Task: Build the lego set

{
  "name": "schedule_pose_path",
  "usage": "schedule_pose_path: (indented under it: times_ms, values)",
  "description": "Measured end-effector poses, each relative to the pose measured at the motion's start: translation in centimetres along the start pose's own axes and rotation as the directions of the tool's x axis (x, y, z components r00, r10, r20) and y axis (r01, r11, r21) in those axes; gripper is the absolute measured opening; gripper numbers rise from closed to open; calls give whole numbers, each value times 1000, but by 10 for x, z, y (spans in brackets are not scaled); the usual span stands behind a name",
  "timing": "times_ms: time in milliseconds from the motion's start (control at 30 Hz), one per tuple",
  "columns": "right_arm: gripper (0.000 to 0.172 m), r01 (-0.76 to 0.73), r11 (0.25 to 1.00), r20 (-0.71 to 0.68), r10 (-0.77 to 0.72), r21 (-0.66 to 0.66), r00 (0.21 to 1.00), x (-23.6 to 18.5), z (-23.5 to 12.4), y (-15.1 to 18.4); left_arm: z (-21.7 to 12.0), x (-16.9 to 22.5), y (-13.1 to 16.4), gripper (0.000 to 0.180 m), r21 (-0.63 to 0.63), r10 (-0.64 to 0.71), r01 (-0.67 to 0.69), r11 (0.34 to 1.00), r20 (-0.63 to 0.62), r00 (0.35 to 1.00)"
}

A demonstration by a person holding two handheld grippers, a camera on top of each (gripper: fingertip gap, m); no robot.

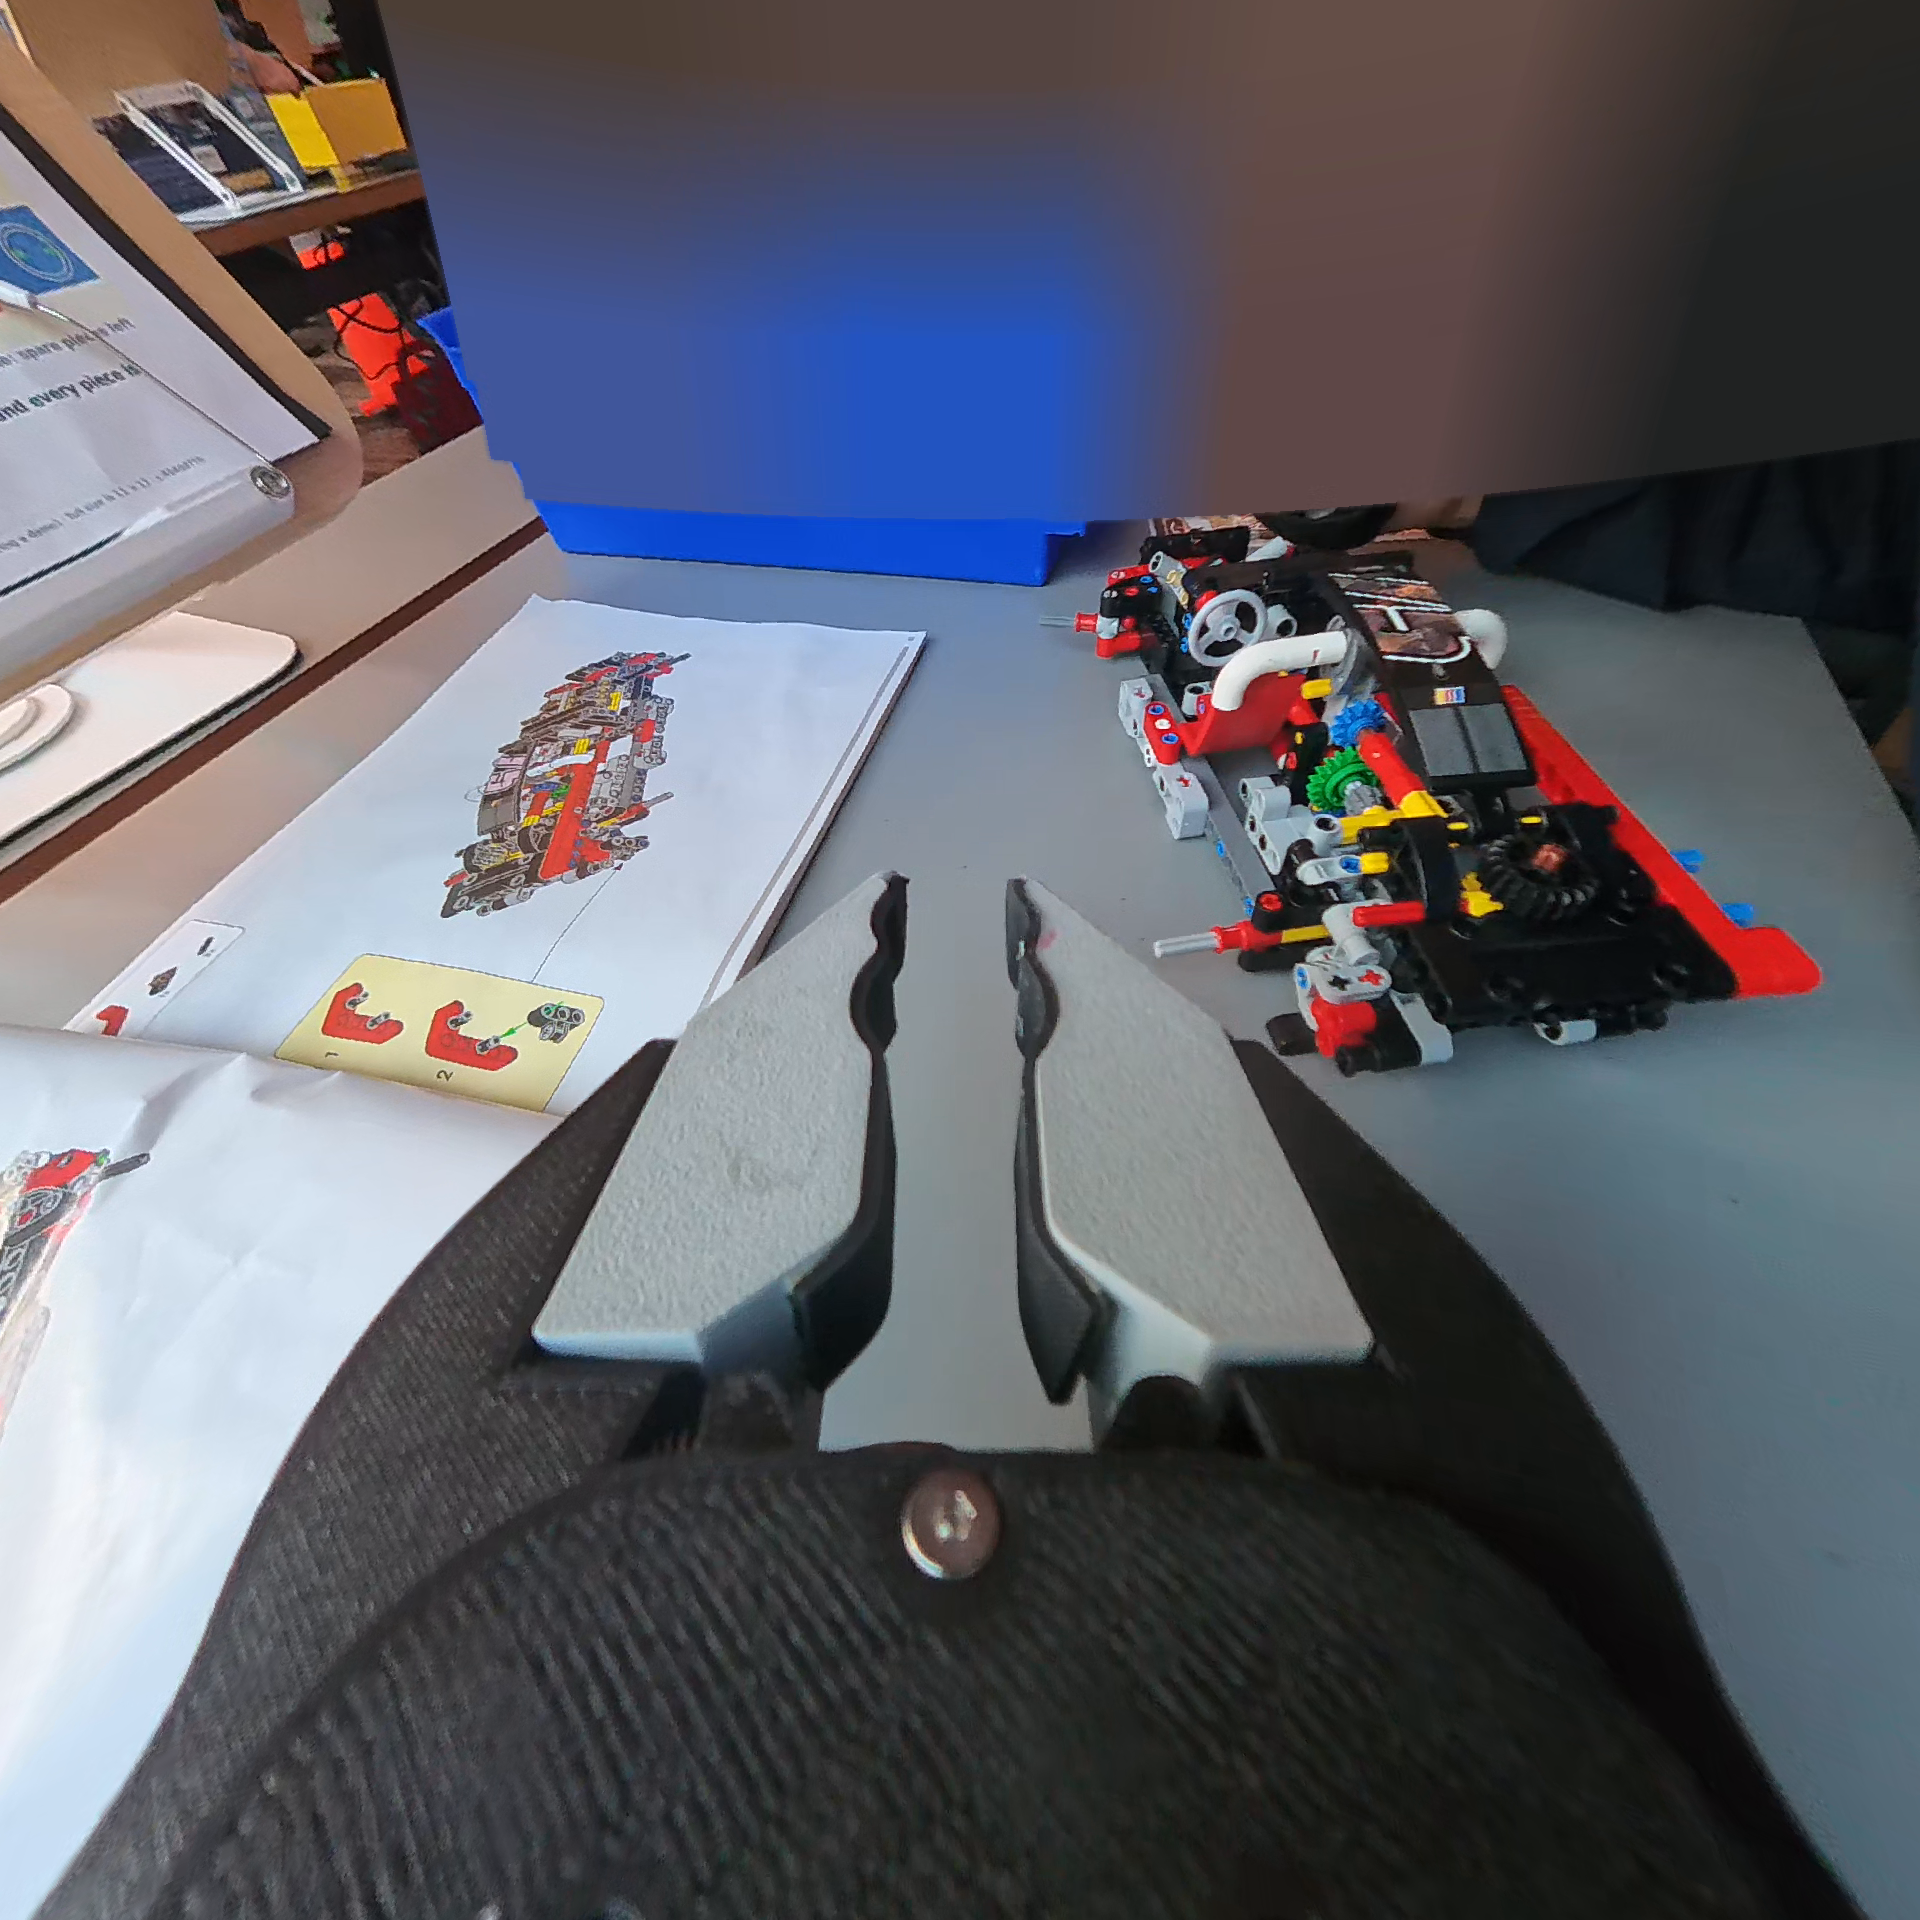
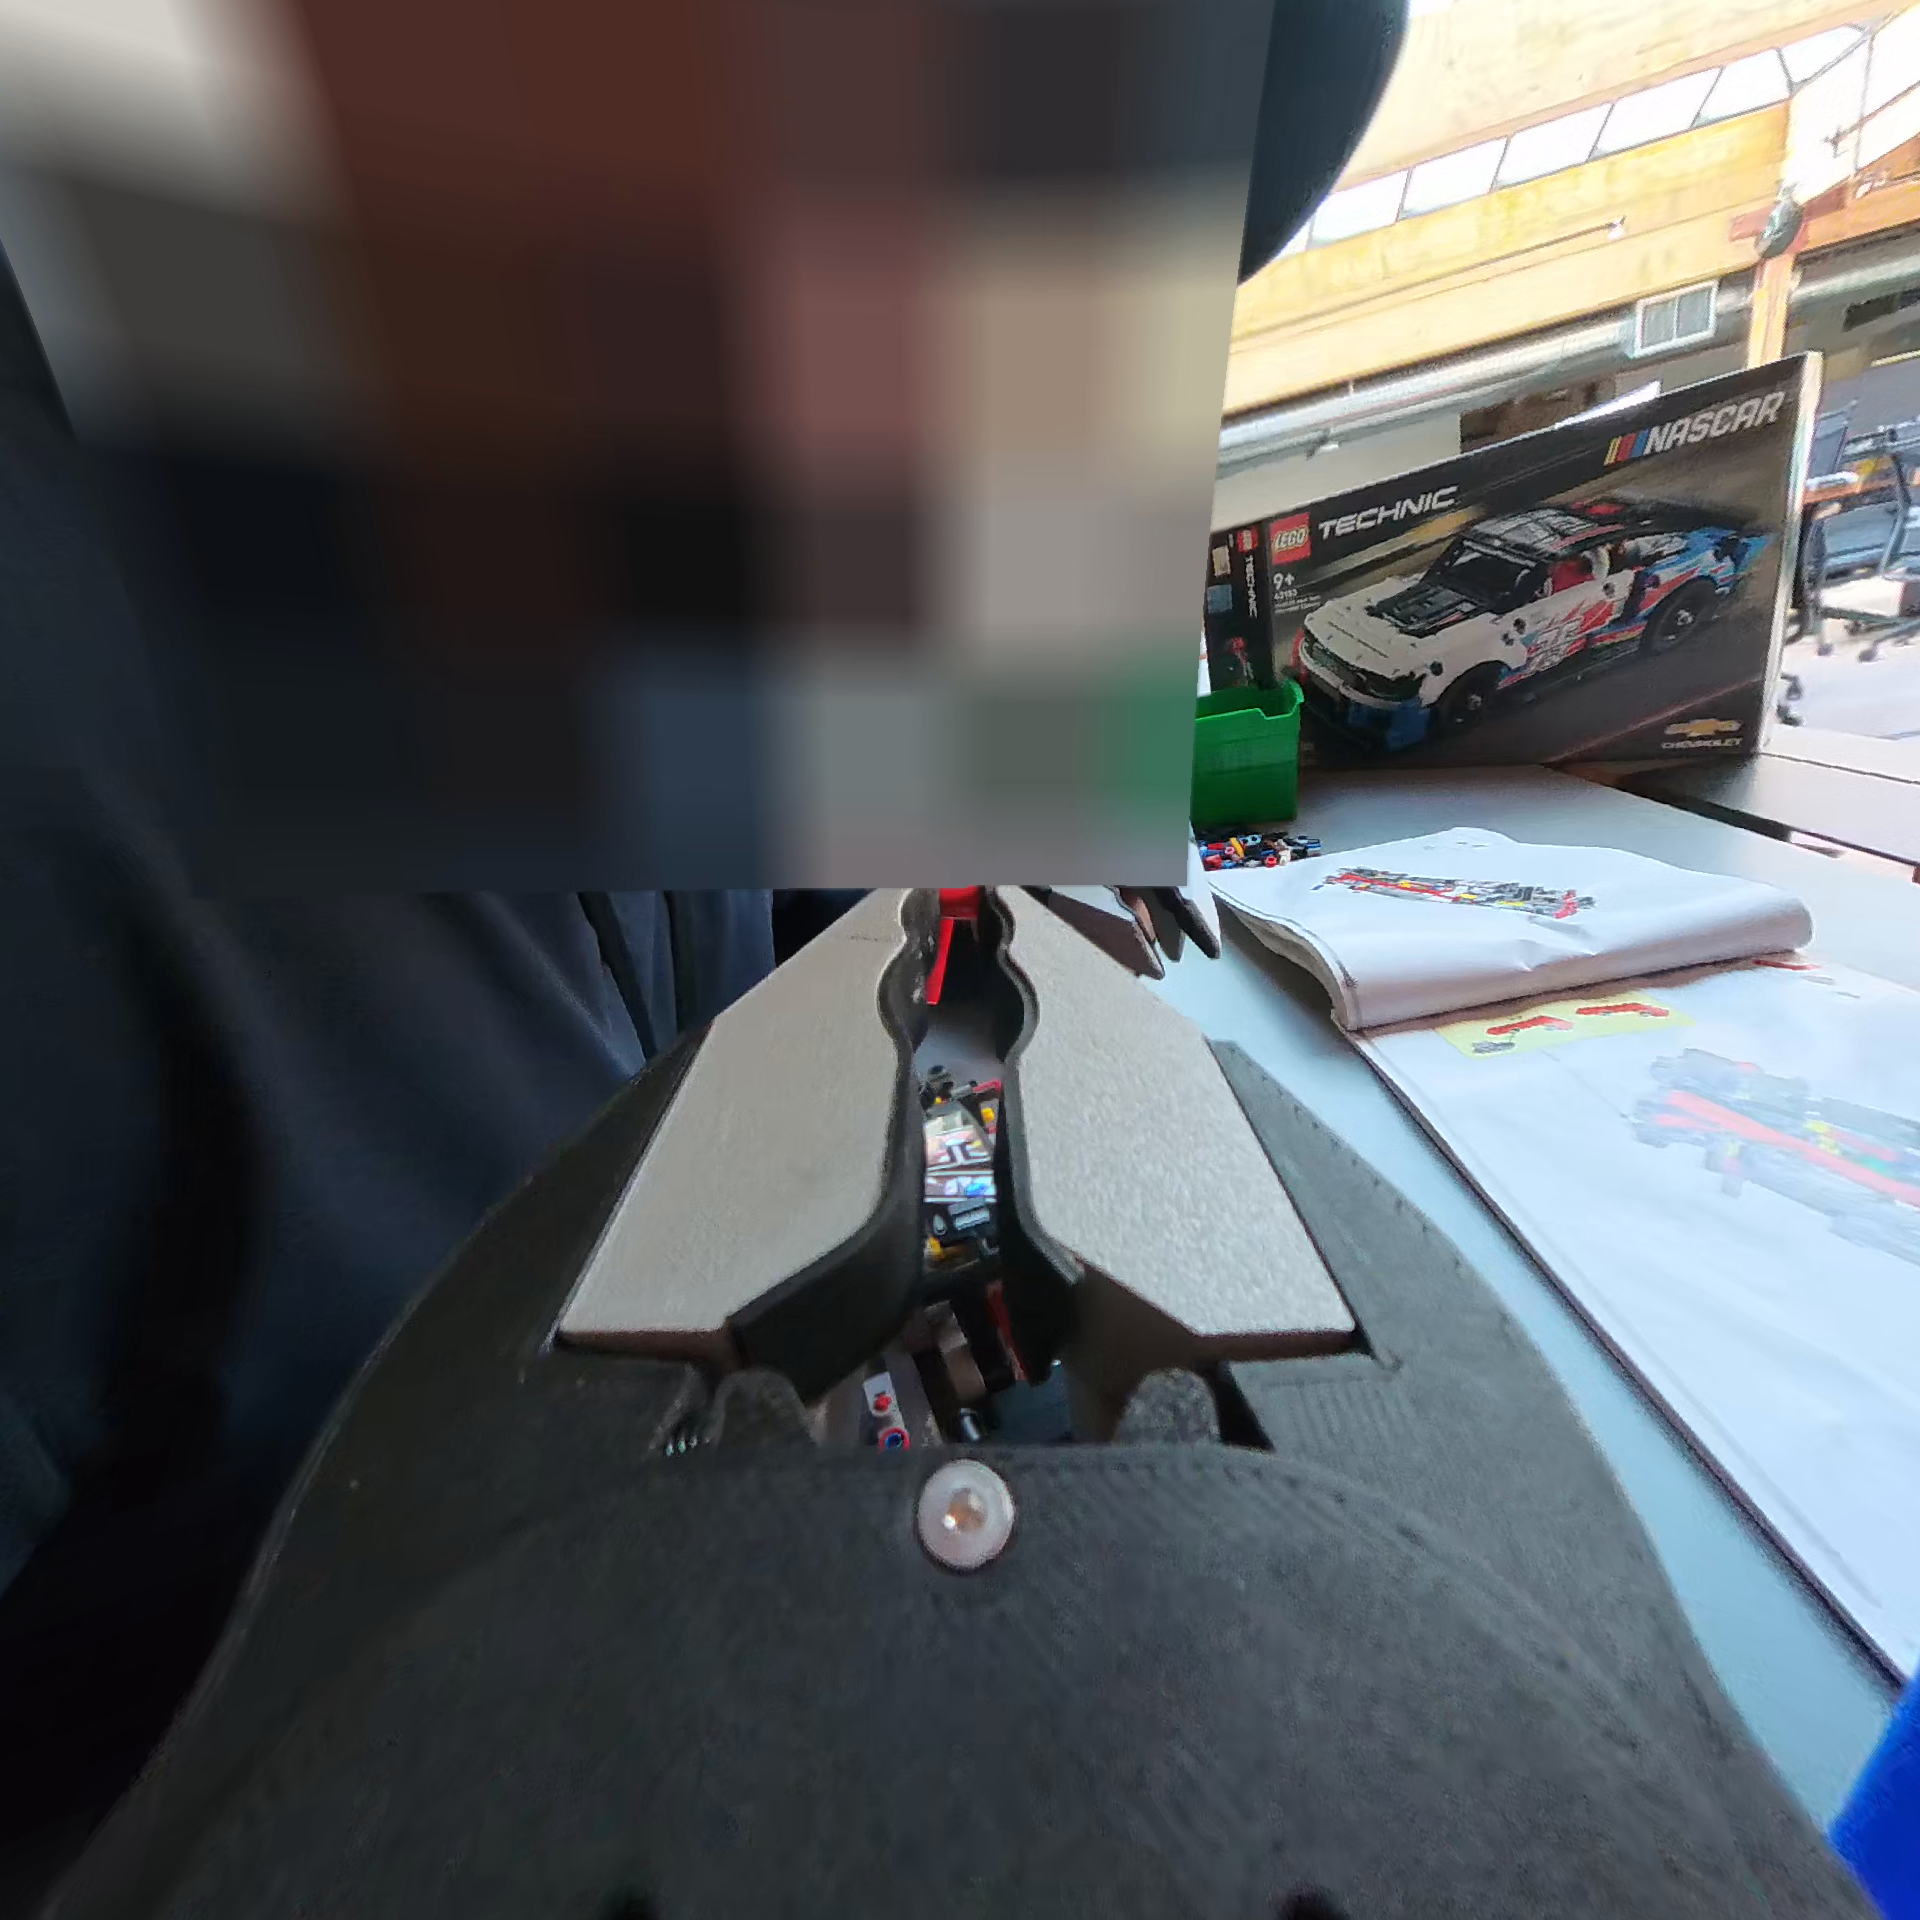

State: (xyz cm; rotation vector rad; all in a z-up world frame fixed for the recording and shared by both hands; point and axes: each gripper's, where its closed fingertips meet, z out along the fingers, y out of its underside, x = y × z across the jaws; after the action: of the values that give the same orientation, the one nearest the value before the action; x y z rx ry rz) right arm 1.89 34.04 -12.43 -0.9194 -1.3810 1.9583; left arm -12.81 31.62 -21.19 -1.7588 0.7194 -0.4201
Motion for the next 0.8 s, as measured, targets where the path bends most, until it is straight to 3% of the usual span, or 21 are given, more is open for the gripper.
schedule_pose_path:
  times_ms: [33, 200, 567, 800]
  values:
    - [3, -5, 1000, 1, 5, 17, 1000, 0, -2, -3, 0, 0, 0, 17, -2, 7, -7, 1000, 1, 1000]
    - [5, 13, 999, -25, -11, 43, 1000, 1, -6, -10, 1, 3, 1, 17, -10, 24, -24, 1000, -7, 1000]
    - [4, 77, 988, -68, -87, -136, 994, 2, 17, 14, 4, 11, 2, 16, -40, 124, -123, 992, 27, 992]
    - [3, 107, 973, -87, -128, -206, 988, -33, 37, 19, -30, 35, -4, 24, -97, 100, -87, 991, 141, 985]
